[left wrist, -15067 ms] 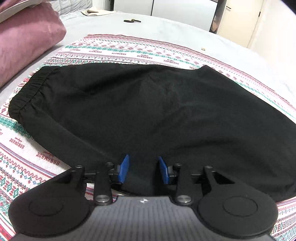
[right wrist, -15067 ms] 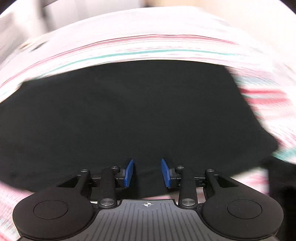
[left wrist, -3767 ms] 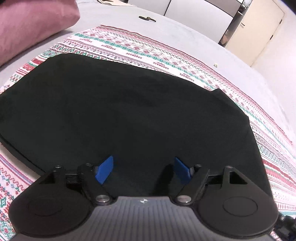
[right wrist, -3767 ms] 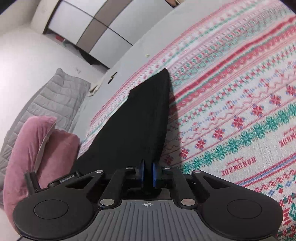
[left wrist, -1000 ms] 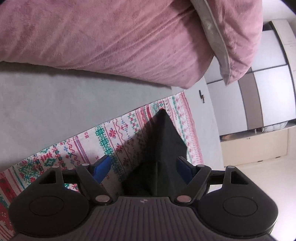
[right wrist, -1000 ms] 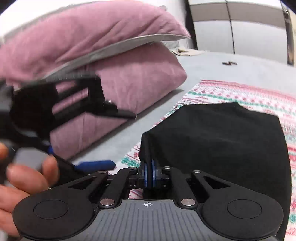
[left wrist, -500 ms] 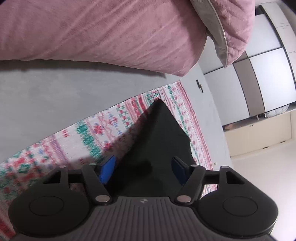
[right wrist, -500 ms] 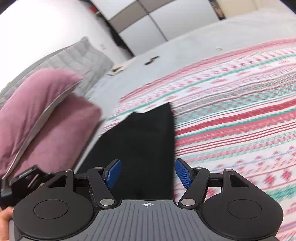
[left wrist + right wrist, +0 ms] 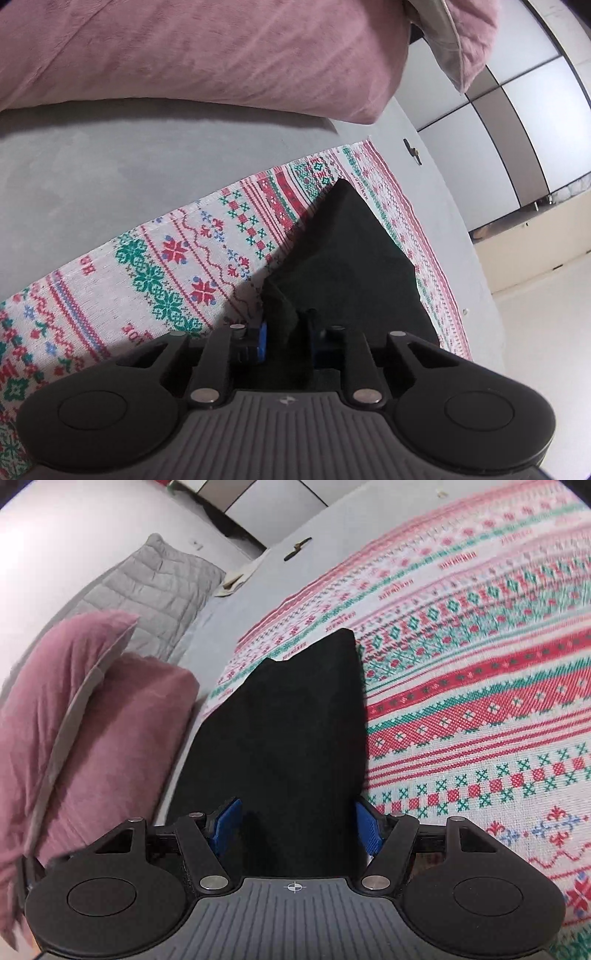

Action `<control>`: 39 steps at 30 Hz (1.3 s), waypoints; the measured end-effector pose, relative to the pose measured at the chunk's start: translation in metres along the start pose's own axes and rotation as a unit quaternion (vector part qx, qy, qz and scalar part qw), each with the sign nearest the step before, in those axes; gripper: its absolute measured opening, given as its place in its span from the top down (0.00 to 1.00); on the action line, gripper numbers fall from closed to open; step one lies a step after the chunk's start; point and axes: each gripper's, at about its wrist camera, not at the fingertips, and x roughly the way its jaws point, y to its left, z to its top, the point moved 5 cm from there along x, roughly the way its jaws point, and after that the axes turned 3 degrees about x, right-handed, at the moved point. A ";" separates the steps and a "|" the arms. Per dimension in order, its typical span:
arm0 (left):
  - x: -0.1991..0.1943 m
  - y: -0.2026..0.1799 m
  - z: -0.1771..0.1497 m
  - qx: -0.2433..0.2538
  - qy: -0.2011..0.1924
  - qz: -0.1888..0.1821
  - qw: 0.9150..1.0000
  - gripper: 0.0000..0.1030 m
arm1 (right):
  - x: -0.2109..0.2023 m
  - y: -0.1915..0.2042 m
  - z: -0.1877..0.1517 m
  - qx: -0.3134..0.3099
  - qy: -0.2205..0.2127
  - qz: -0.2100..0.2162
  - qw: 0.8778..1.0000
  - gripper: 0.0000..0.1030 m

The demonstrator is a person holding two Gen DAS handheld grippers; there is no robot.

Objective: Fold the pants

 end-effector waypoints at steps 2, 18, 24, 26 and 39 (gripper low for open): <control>-0.003 -0.001 0.003 0.003 -0.001 -0.001 1.000 0.59 | -0.004 -0.010 0.003 0.034 -0.004 0.025 0.999 0.37; 0.017 0.000 -0.007 -0.001 0.024 -0.044 0.999 0.43 | -0.009 -0.004 0.007 -0.036 -0.010 0.003 0.999 0.91; 0.028 -0.049 -0.050 0.019 0.105 -0.089 0.990 0.58 | -0.076 -0.016 0.032 -0.062 -0.027 -0.019 0.998 0.92; 0.031 -0.081 -0.082 0.071 0.128 -0.089 0.985 0.58 | -0.110 -0.035 0.041 -0.061 -0.028 -0.040 0.997 0.92; 0.038 -0.194 -0.228 0.229 0.187 -0.101 0.950 0.57 | -0.262 -0.200 0.033 0.024 0.000 -0.141 0.990 0.74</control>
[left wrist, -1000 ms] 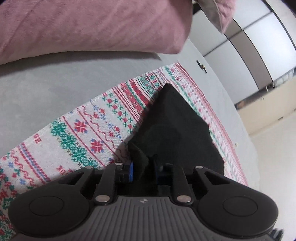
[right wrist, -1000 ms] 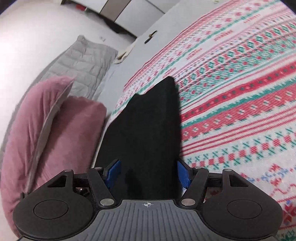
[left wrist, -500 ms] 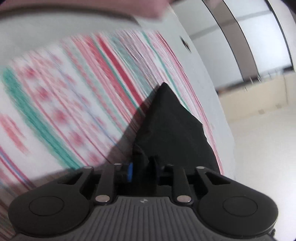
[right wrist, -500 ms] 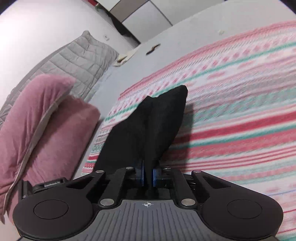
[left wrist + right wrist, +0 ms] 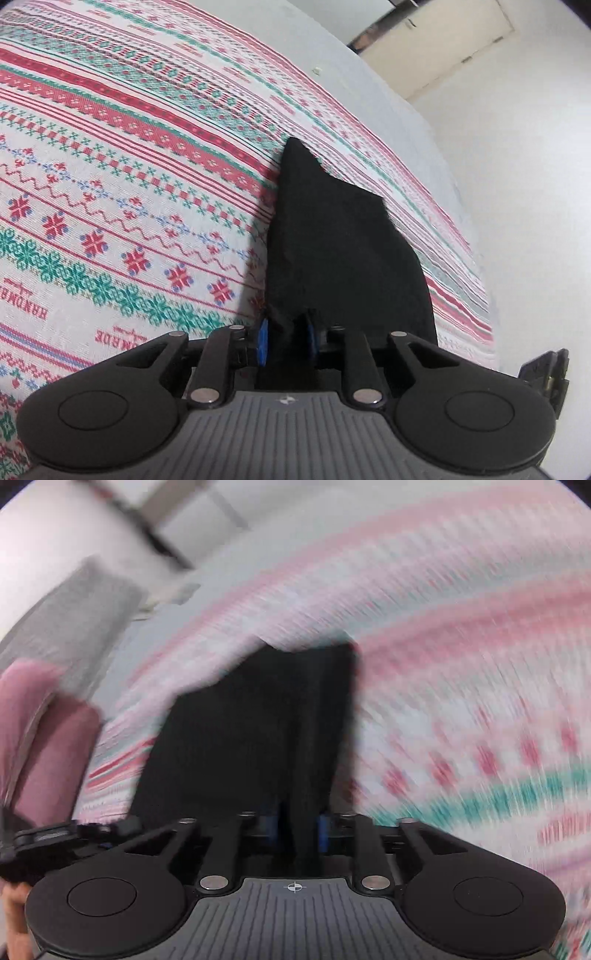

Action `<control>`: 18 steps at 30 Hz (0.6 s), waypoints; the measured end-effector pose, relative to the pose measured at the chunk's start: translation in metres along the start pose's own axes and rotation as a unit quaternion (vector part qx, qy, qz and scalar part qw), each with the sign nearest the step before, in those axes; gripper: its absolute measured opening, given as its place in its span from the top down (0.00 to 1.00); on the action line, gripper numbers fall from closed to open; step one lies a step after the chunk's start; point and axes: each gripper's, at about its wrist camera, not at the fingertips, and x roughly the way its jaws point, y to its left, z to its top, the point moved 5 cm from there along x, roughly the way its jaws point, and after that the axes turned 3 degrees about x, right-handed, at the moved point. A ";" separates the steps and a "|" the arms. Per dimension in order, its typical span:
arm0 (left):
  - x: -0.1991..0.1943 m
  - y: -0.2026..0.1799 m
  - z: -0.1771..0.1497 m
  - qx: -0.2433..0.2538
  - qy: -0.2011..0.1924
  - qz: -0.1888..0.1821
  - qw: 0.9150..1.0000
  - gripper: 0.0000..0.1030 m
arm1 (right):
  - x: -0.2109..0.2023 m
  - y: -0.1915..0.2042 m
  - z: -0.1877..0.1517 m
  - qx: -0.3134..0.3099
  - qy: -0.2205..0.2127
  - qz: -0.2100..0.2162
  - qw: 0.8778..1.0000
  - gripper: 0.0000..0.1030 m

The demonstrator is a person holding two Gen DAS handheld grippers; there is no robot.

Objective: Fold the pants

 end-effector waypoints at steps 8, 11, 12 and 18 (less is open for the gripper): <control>-0.017 0.006 0.021 -0.008 -0.037 -0.003 0.999 0.49 | -0.002 0.005 0.018 0.016 -0.005 -0.019 1.000 0.66; -0.006 0.001 0.018 0.000 -0.021 -0.008 1.000 0.46 | -0.004 -0.002 0.024 0.036 -0.014 -0.010 0.999 0.63; 0.000 0.001 0.017 -0.001 -0.014 -0.004 1.000 0.44 | -0.002 -0.002 0.025 0.041 -0.017 -0.005 0.999 0.63; 0.014 -0.004 0.007 0.007 0.006 -0.008 1.000 0.22 | 0.005 -0.002 0.025 0.031 -0.031 0.000 0.999 0.64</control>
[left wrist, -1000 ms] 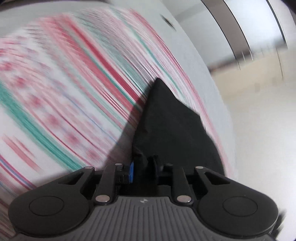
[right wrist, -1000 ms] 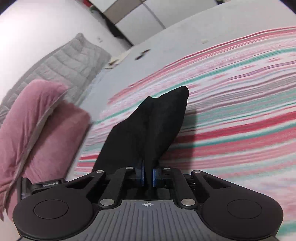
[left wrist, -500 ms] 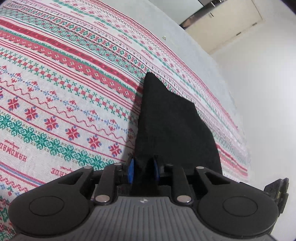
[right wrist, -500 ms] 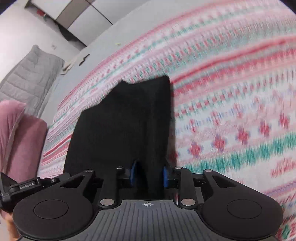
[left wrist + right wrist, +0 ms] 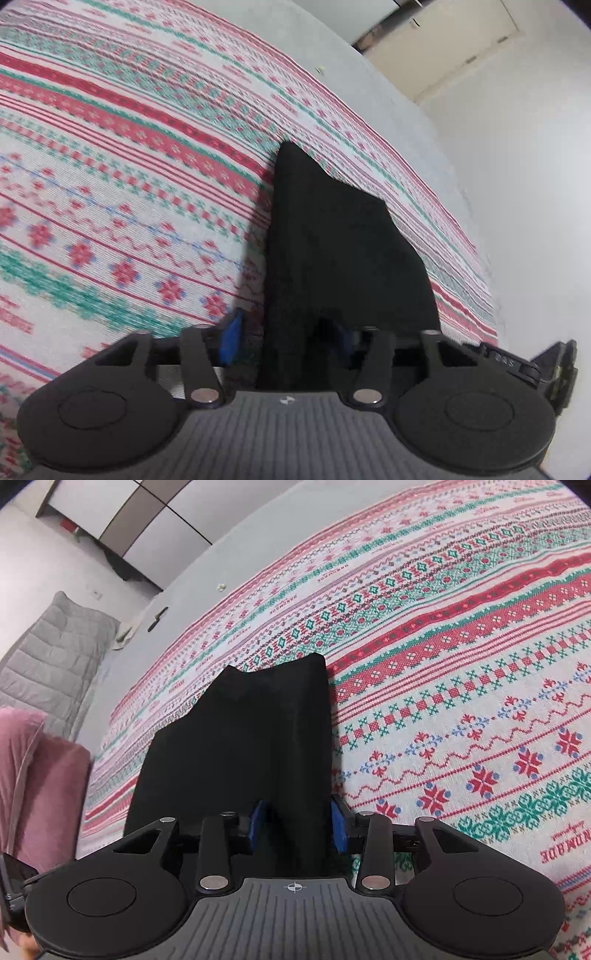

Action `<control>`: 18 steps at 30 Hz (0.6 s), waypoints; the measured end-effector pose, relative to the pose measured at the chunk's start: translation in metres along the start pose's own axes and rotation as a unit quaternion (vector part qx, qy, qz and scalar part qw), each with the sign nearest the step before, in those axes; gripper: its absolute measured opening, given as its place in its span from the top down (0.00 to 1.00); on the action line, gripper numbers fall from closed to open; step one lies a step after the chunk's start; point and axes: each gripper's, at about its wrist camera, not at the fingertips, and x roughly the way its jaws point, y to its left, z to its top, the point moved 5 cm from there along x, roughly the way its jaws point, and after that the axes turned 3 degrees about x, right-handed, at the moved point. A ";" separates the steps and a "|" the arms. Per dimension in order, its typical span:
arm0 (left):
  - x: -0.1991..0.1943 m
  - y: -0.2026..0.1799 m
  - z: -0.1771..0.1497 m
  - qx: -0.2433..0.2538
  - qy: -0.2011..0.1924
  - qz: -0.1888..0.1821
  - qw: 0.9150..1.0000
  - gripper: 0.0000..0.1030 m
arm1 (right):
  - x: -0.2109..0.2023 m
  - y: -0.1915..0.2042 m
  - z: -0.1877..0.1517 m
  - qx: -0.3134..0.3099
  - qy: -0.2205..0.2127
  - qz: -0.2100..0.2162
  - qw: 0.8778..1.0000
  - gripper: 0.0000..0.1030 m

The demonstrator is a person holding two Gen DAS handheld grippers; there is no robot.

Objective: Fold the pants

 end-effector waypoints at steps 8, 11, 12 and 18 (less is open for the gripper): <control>0.017 -0.014 0.004 0.023 -0.021 -0.009 0.999 0.53 | -0.010 0.030 0.001 -0.105 -0.052 -0.045 0.992 0.92; 0.022 -0.028 0.004 0.039 -0.031 -0.016 0.999 0.58 | -0.020 0.033 0.011 -0.123 -0.081 -0.047 0.988 0.92; 0.025 -0.033 0.003 0.047 -0.032 -0.012 0.998 0.58 | -0.023 0.032 0.015 -0.125 -0.088 -0.048 0.987 0.92; 0.042 -0.042 0.009 0.060 -0.038 0.004 0.997 0.56 | -0.006 0.010 0.019 -0.116 -0.064 -0.082 0.988 0.84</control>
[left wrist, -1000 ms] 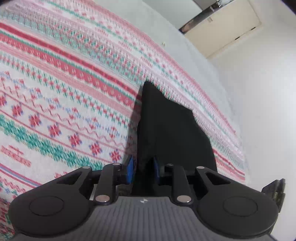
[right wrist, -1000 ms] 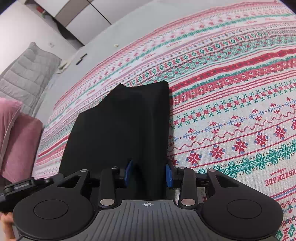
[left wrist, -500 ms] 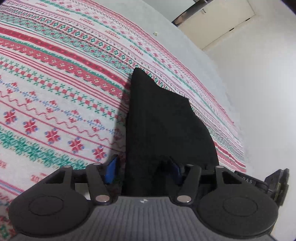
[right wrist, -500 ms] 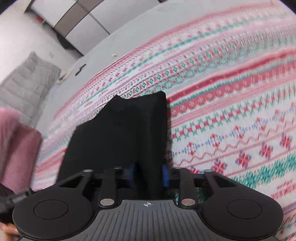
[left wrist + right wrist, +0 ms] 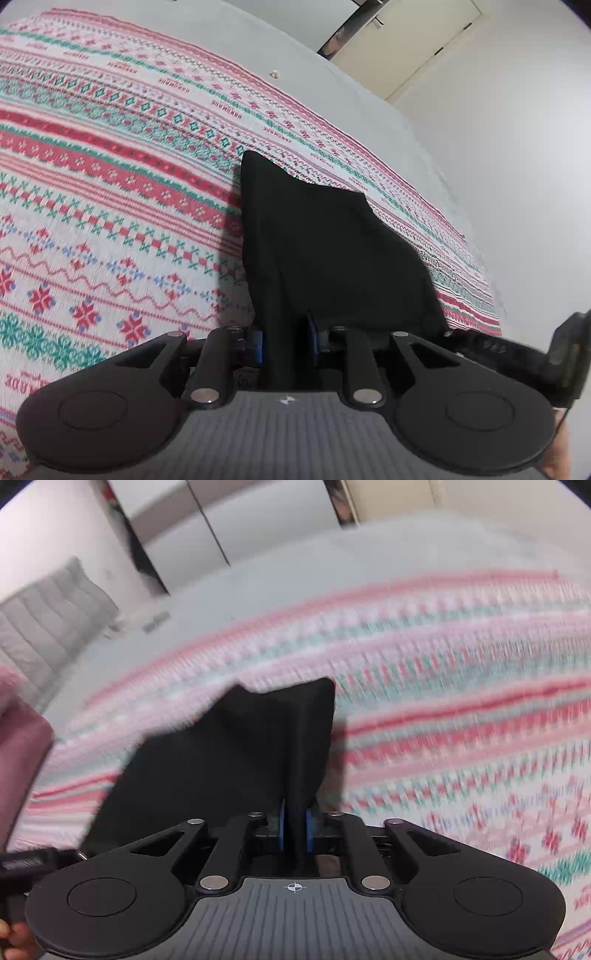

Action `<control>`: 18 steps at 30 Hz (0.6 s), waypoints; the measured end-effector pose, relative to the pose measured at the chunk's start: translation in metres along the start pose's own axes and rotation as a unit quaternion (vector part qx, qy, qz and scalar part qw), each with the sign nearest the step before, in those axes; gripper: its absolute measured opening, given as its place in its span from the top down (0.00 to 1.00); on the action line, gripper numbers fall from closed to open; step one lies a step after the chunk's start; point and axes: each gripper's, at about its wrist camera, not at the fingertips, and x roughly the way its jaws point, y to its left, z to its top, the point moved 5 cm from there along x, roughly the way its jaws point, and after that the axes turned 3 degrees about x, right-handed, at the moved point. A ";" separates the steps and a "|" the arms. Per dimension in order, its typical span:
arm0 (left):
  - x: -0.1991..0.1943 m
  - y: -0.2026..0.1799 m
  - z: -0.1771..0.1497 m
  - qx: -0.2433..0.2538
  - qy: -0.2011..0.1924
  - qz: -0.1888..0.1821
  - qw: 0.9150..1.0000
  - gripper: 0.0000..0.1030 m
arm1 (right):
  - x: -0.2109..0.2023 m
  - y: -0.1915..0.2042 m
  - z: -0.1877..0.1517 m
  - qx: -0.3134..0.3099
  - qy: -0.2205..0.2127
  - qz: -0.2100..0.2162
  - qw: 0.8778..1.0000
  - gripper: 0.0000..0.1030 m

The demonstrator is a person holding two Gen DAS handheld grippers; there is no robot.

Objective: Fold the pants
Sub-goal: 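Lower the folded pants onto the blanket and open both tools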

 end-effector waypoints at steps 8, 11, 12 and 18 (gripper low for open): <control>-0.005 0.004 -0.003 0.003 0.002 0.001 1.000 0.54 | 0.004 -0.002 0.001 0.004 -0.002 -0.005 1.000 0.79; -0.017 -0.001 -0.003 0.013 -0.001 0.022 1.000 0.51 | 0.002 -0.002 0.002 0.009 0.002 -0.017 1.000 0.76; -0.020 -0.002 -0.002 0.015 -0.004 0.032 0.999 0.47 | -0.002 -0.001 0.004 -0.002 -0.002 -0.029 1.000 0.76; -0.048 -0.014 0.002 0.063 -0.045 0.120 0.990 0.34 | -0.038 0.016 0.006 -0.065 -0.051 -0.053 0.995 0.59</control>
